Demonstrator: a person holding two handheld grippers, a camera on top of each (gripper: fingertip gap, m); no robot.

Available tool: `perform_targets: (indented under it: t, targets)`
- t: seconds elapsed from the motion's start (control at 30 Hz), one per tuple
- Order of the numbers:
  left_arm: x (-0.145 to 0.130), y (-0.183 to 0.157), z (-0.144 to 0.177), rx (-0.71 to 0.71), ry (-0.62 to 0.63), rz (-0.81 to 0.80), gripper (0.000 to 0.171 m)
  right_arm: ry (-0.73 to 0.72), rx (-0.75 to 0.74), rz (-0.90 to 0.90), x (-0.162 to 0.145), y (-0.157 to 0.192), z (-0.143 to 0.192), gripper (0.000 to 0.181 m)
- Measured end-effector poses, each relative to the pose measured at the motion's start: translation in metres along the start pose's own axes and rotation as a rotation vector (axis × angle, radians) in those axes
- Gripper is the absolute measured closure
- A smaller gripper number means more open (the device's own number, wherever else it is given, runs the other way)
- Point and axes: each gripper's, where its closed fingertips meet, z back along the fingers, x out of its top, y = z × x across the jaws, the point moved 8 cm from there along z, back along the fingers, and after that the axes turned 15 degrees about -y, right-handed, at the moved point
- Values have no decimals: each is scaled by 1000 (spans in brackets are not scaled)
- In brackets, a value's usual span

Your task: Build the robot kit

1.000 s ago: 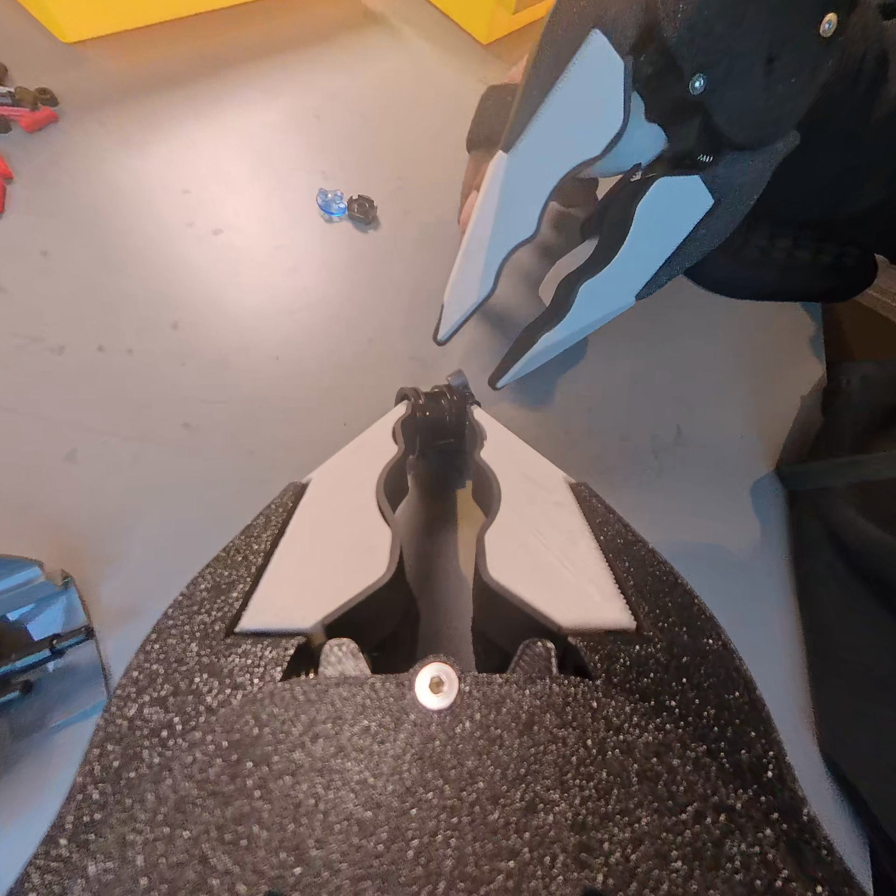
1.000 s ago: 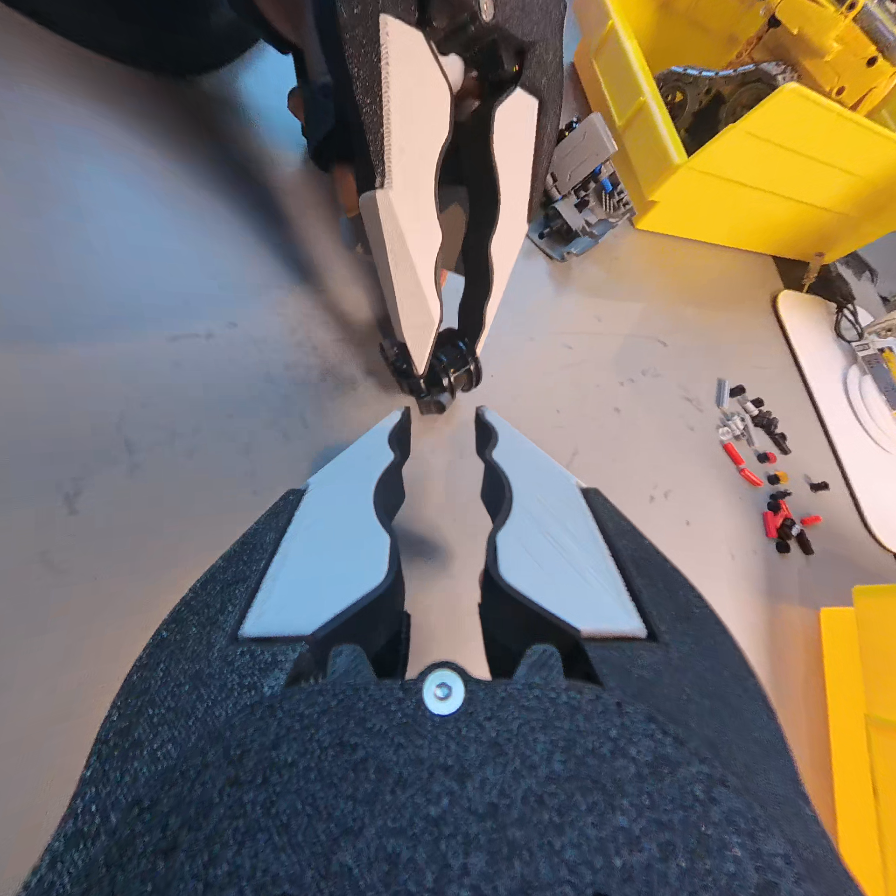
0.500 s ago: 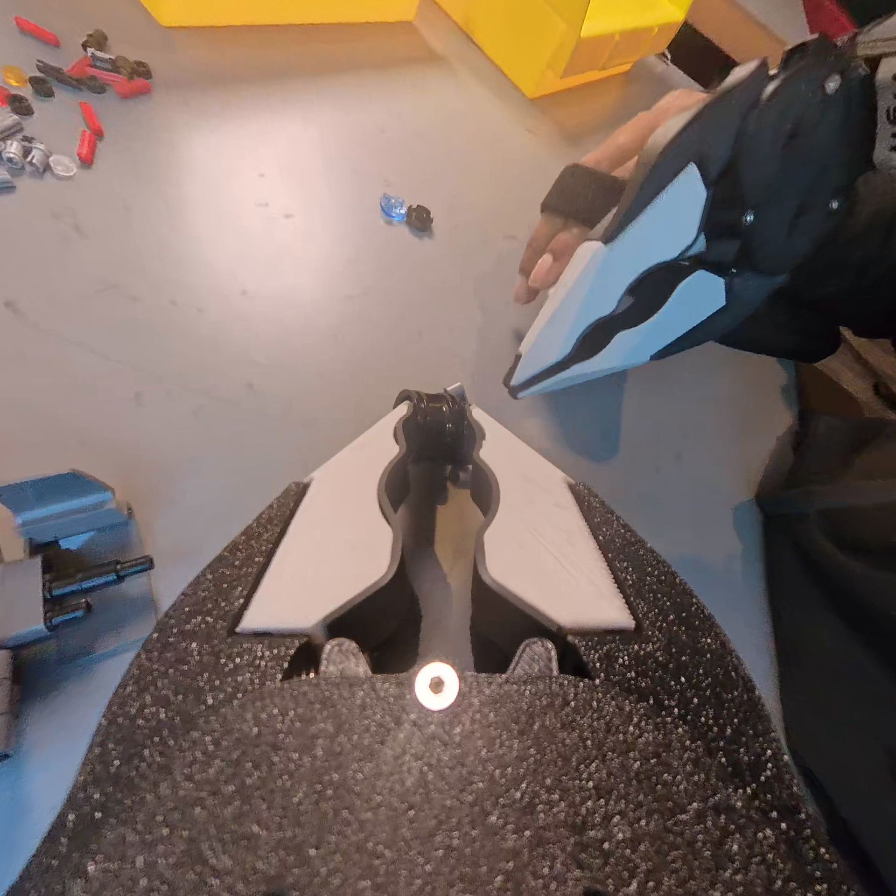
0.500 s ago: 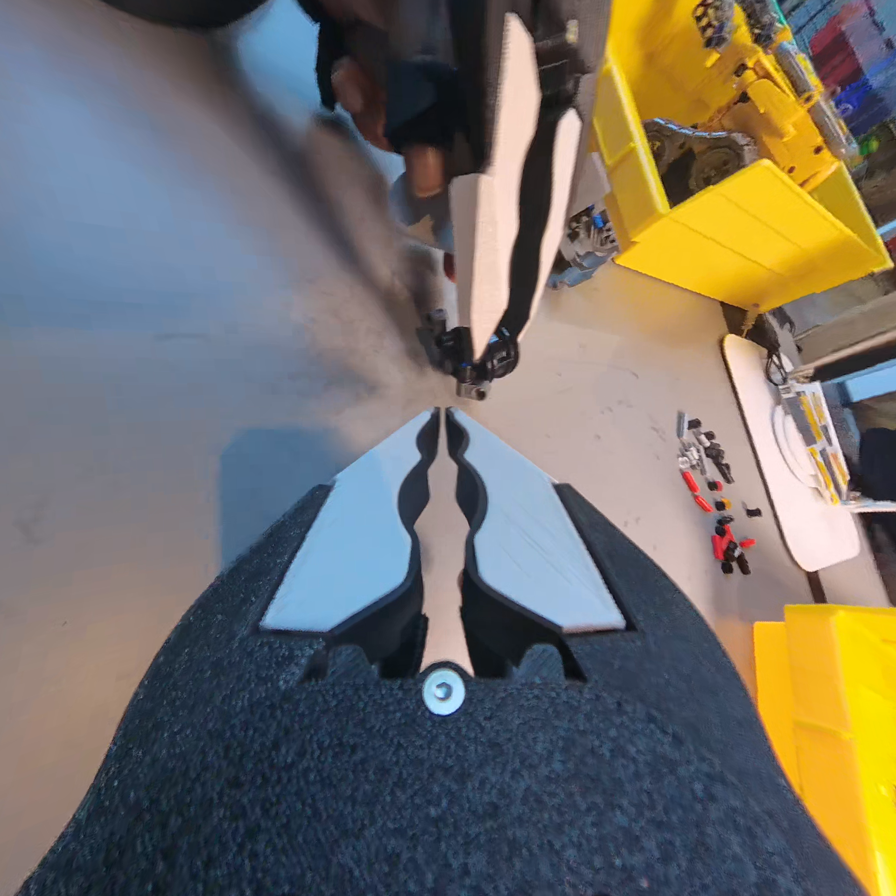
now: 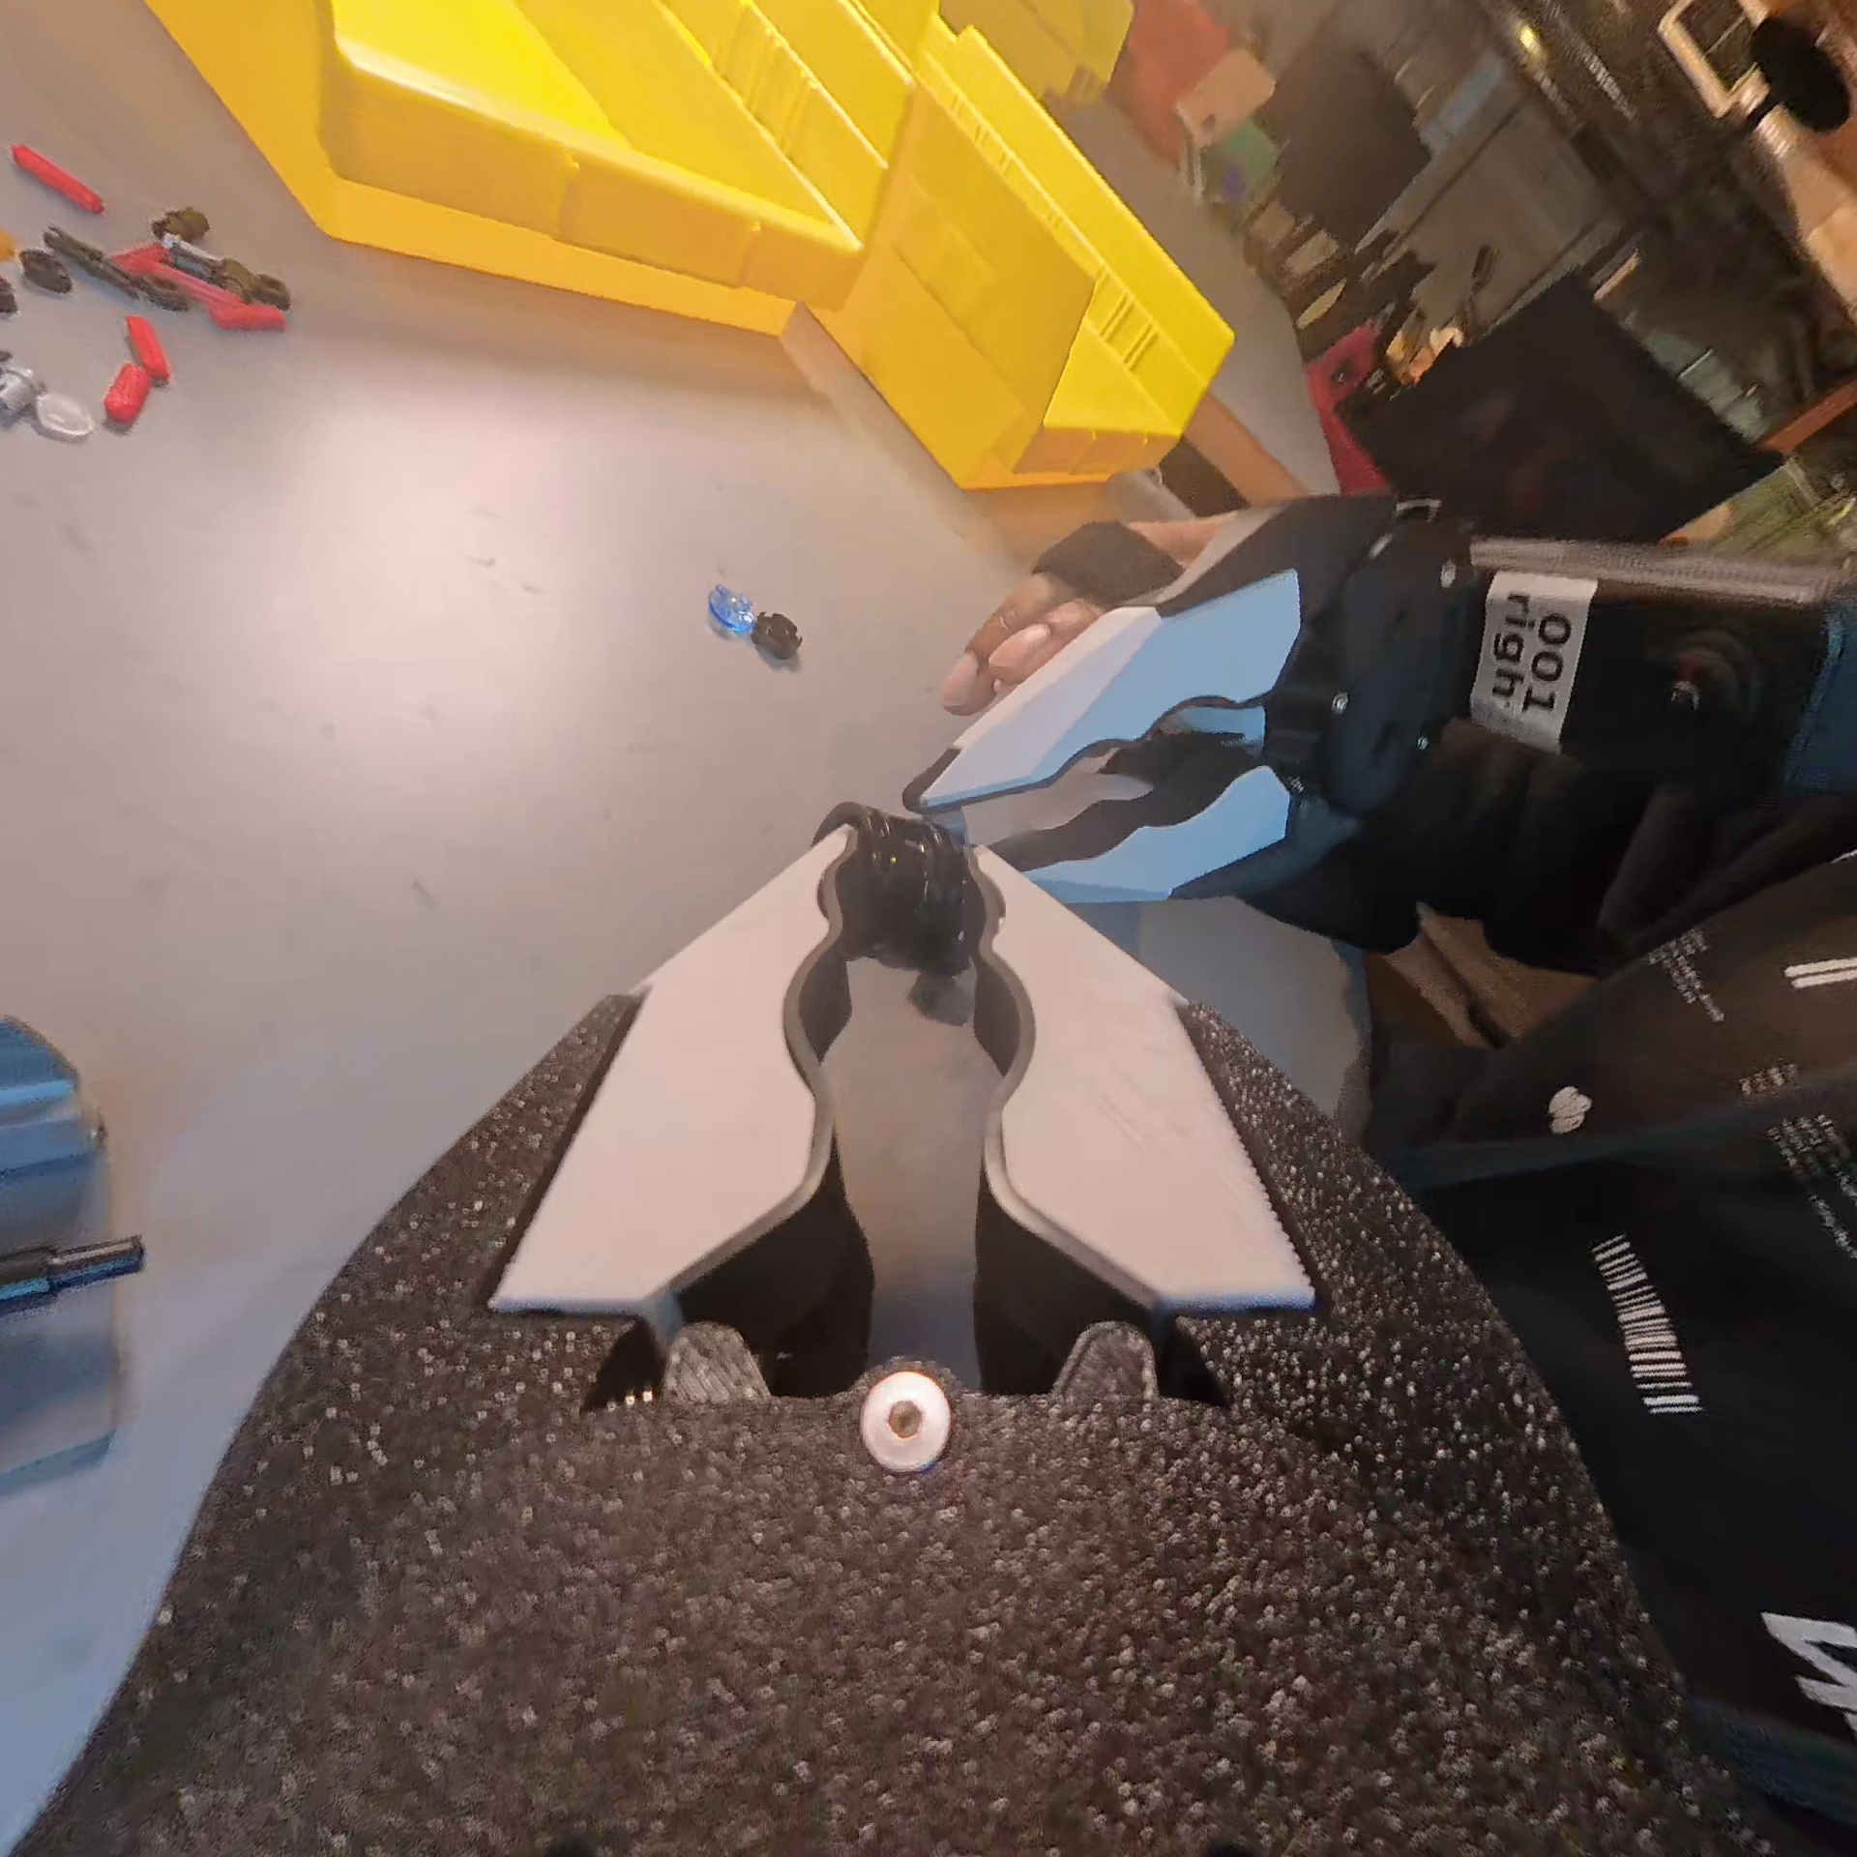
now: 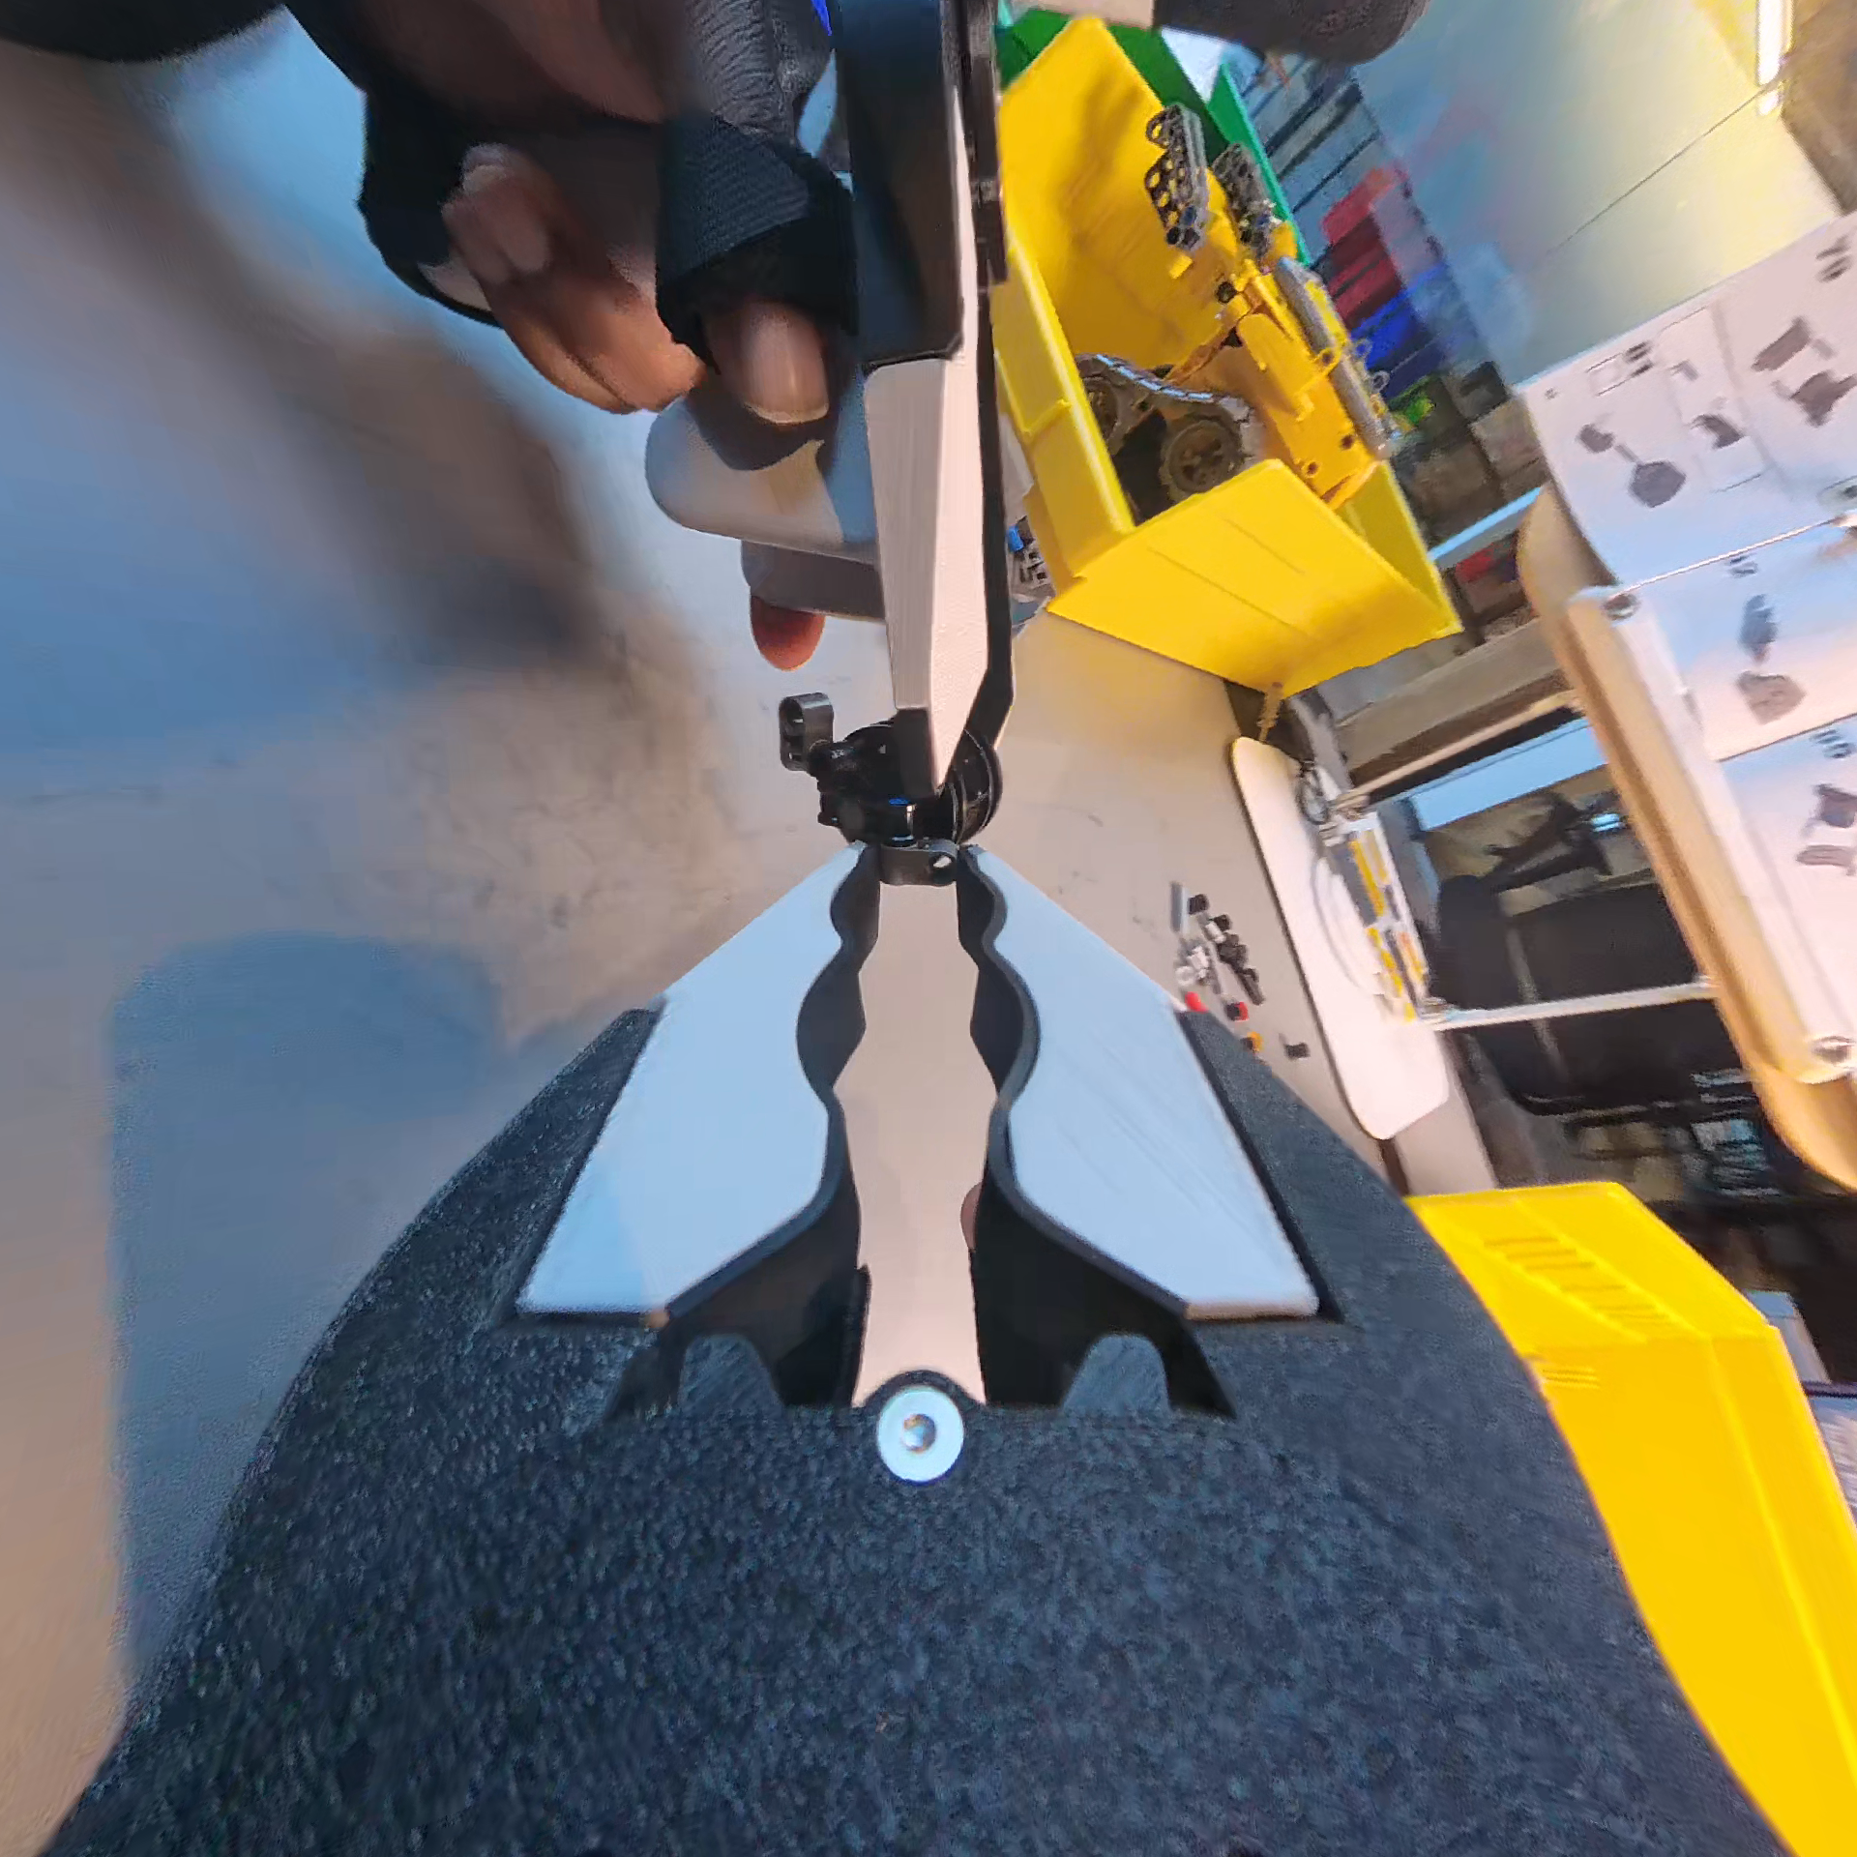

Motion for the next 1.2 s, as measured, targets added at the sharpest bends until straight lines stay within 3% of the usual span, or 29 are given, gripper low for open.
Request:
perform_targets:
  t: [0.13,0.37,0.47,0.6,0.7,0.8,0.93,1.1,1.2]
  targets:
    - [2,0,1,-15,-46,70,154,-12,-33,41,3,-1,2,167]
    - [12,-9,6,-124,-110,-50,152,-137,-53,-118,4,-13,13,167]
    - [16,-10,12,-162,-131,-30,126,-268,-77,-96,12,-18,22,167]
    - [10,-18,6,-363,-121,180,120,-380,-24,-148,19,-18,27,166]
    - [8,-24,3,-480,-121,291,139,-444,-8,-183,24,-21,32,166]
    - [11,-27,4,-520,-175,329,143,-478,2,-284,23,-26,34,166]
    - [8,-28,3,-528,-154,356,132,-466,46,-246,24,-22,35,166]
    - [8,-31,0,-547,-158,361,139,-458,68,-238,26,-21,34,166]
    - [10,-28,0,-548,-212,394,140,-459,27,-364,25,-27,33,165]
